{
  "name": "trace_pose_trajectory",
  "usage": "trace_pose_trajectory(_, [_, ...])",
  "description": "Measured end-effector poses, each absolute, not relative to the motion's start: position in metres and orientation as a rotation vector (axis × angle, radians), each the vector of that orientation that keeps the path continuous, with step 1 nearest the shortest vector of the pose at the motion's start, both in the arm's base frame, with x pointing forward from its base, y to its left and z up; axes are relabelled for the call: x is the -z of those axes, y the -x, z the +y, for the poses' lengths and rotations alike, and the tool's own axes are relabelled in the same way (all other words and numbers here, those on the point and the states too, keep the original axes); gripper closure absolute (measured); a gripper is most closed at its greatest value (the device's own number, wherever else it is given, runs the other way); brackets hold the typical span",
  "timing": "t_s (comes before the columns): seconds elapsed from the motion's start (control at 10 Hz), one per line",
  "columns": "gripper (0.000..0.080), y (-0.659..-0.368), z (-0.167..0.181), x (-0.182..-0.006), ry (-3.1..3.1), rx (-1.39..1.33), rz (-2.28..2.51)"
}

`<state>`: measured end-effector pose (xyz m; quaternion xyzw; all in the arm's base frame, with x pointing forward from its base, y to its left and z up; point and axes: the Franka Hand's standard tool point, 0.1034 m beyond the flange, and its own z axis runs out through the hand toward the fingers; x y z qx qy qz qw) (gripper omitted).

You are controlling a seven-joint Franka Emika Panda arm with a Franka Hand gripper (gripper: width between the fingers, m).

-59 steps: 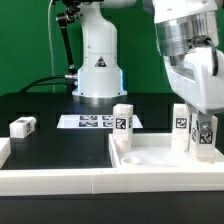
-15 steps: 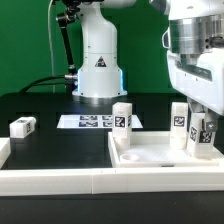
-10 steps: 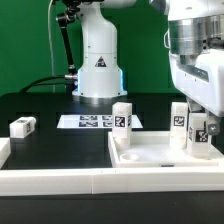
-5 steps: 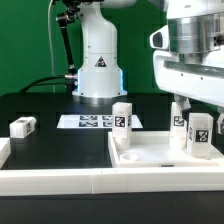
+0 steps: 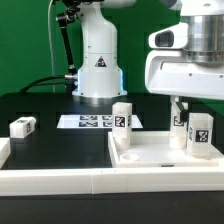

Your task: Assemble square table

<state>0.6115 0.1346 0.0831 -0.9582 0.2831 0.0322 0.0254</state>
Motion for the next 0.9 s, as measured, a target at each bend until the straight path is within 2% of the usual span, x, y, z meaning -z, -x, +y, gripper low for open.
trace_pose_trajectory(0.3, [0.0150, -0.612, 0.132, -0.083, 3.057, -0.083, 0.394])
trace_pose_trajectory(0.8, [0.0150, -0.615, 0.116, -0.081, 3.075, -0.073, 0.004])
trace_pose_trajectory(0.9, [0.0267, -0.614, 0.117, -0.081, 3.075, -0.073, 0.006])
